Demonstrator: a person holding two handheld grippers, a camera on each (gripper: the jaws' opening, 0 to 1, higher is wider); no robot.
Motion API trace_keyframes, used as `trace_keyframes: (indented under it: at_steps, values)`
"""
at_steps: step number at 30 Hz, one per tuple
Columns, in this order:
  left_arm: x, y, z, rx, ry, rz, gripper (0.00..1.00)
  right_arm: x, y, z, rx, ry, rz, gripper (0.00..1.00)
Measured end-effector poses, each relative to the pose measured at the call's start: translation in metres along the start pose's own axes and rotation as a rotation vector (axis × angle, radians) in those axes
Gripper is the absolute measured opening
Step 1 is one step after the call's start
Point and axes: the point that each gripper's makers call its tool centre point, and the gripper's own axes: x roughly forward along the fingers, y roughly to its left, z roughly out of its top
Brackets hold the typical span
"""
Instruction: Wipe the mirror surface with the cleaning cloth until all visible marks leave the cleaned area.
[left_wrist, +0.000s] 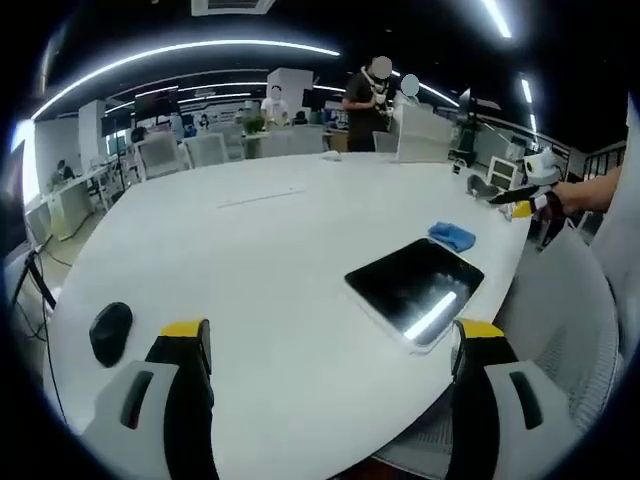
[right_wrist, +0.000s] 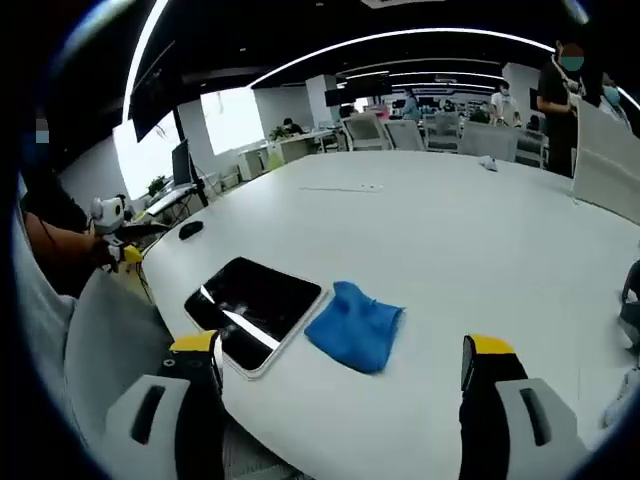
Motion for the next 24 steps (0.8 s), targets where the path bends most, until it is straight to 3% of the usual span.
trace_keyframes:
  at_steps: [5, 8, 15, 24]
  values:
    - [-0.004, 0.004, 0.009, -0.018, -0.024, 0.017, 0.99, -0.010, -0.011, -0.016, 0.032, 0.015, -0.021, 0.98]
    - [-0.005, 0.005, 0.016, -0.049, -0.052, 0.033, 0.99, -0.014, 0.000, -0.014, 0.120, 0.003, 0.019, 0.98]
    - [-0.008, 0.000, 0.012, -0.040, -0.044, 0.039, 0.99, -0.009, -0.010, -0.004, 0.090, -0.034, -0.017, 0.98]
    - [-0.004, -0.001, 0.004, -0.033, -0.024, 0.034, 0.99, -0.005, 0.000, -0.010, 0.075, -0.001, -0.002, 0.98]
